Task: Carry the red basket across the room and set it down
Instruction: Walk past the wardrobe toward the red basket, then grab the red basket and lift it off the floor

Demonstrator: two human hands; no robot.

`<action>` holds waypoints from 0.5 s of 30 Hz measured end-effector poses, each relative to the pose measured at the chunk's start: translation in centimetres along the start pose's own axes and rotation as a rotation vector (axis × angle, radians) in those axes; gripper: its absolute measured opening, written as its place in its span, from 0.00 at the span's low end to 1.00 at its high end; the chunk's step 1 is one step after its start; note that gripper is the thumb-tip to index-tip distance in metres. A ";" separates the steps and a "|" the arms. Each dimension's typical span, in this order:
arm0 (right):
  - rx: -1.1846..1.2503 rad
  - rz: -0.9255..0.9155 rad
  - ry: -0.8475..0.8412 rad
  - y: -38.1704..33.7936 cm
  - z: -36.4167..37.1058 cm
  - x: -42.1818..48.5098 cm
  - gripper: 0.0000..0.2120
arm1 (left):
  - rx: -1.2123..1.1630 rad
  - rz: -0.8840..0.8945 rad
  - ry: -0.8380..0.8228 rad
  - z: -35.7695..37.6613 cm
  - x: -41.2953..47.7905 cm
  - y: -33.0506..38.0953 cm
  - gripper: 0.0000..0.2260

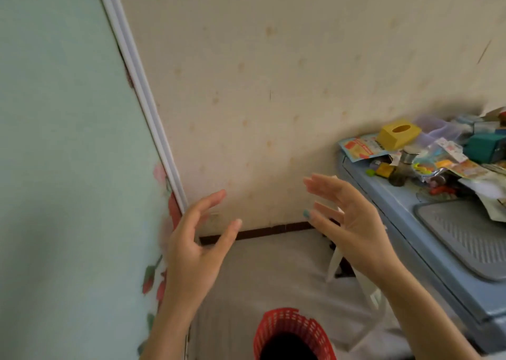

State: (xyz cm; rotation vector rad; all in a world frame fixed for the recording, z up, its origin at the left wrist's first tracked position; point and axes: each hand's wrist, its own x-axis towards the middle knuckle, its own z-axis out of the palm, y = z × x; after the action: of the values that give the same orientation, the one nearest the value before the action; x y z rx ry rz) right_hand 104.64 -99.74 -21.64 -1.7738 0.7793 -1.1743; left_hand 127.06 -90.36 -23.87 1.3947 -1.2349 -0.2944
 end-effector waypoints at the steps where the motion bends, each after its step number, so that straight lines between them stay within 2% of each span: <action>1: -0.004 0.035 -0.002 1.3 0.2 -0.3 0.25 | 0.000 -0.038 -0.012 0.5 -0.5 -1.3 0.21; 5: -0.053 0.152 -0.005 6.7 0.7 -2.0 0.24 | 0.012 -0.131 -0.060 2.7 -2.8 -6.2 0.20; 13: -0.152 0.424 -0.025 17.5 0.9 -7.0 0.32 | 0.076 -0.404 -0.186 7.8 -8.9 -16.4 0.20; 15: -0.145 0.483 -0.030 19.7 1.1 -8.0 0.29 | 0.101 -0.470 -0.223 8.7 -10.3 -18.3 0.21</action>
State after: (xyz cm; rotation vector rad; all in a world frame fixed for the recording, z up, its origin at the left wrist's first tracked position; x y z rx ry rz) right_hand 101.90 -101.49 -42.64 -1.5872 1.2179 -0.7822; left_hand 125.03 -91.86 -46.50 1.7712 -1.0971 -0.7362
